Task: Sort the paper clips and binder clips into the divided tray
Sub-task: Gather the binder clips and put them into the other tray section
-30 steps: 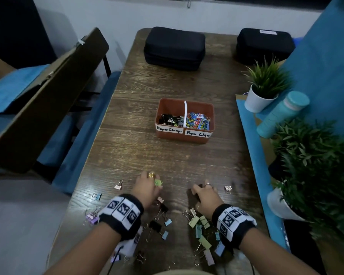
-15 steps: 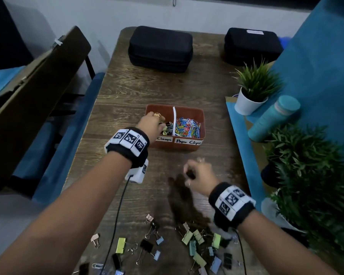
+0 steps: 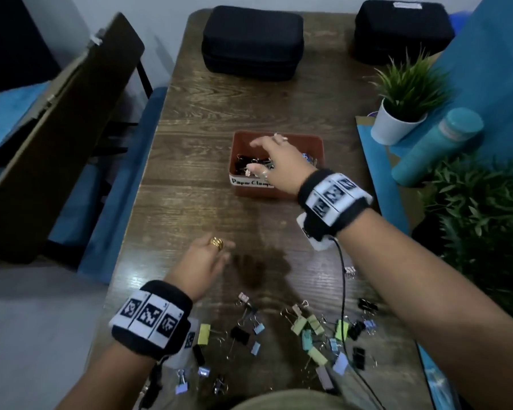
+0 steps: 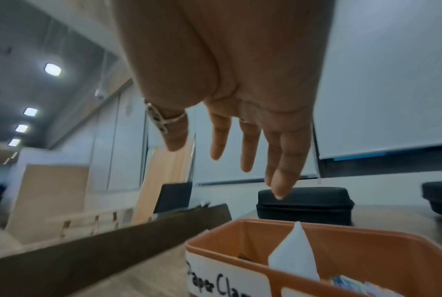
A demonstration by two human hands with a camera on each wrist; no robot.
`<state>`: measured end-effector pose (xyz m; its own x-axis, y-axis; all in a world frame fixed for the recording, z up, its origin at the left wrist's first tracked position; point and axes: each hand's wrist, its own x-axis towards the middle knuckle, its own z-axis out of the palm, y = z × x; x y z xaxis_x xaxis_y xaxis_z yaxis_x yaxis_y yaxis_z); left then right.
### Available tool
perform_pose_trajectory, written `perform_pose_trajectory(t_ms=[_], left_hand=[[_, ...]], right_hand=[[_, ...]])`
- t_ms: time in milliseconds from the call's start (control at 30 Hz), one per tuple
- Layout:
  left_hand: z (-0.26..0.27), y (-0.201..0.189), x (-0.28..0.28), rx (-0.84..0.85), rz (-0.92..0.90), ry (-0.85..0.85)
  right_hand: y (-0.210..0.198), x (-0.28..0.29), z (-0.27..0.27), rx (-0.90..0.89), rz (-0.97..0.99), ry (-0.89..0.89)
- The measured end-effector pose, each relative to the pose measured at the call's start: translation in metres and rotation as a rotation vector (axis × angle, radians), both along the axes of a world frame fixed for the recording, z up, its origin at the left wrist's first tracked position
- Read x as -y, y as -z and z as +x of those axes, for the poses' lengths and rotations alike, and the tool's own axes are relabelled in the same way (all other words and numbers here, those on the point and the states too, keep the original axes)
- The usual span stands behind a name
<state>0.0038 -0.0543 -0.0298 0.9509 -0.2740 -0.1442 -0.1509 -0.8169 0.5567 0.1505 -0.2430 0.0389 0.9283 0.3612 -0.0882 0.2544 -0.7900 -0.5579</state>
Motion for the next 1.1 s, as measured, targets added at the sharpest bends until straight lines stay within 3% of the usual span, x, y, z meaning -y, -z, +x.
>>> perform_pose_trajectory(t_ms=[100,200,300,467,533,667,767,933,1100], left_hand=[[-0.033,0.022,0.017,-0.128,0.119,0.055],[-0.055,0.035,0.034,-0.268,0.186,0.180],[-0.074,0.046,0.040,-0.381,0.352,0.349],[-0.104,0.055,0.046,-0.333,0.575,0.446],[-0.110,0.059,0.044,-0.286,0.620,0.425],[-0.113,0.055,0.044,-0.299,0.517,0.290],[-0.111,0.056,0.050,-0.308,0.491,0.228],[-0.116,0.062,0.060,-0.263,0.515,0.092],[-0.111,0.061,0.067,-0.233,0.514,0.041]], right_hand=[[0.013,0.050,-0.052,0.062,0.029,0.219],[0.058,0.102,-0.090,-0.164,-0.249,0.357],[0.107,0.128,-0.119,-0.399,-0.439,0.237],[0.123,0.144,-0.164,-0.408,-0.458,0.123],[0.115,0.147,-0.189,-0.438,-0.427,0.124],[0.105,0.145,-0.250,-0.523,-0.322,0.125],[0.110,0.141,-0.275,-0.480,-0.378,0.117],[0.121,0.131,-0.282,-0.373,-0.426,0.224],[0.118,0.116,-0.268,-0.284,-0.360,0.214]])
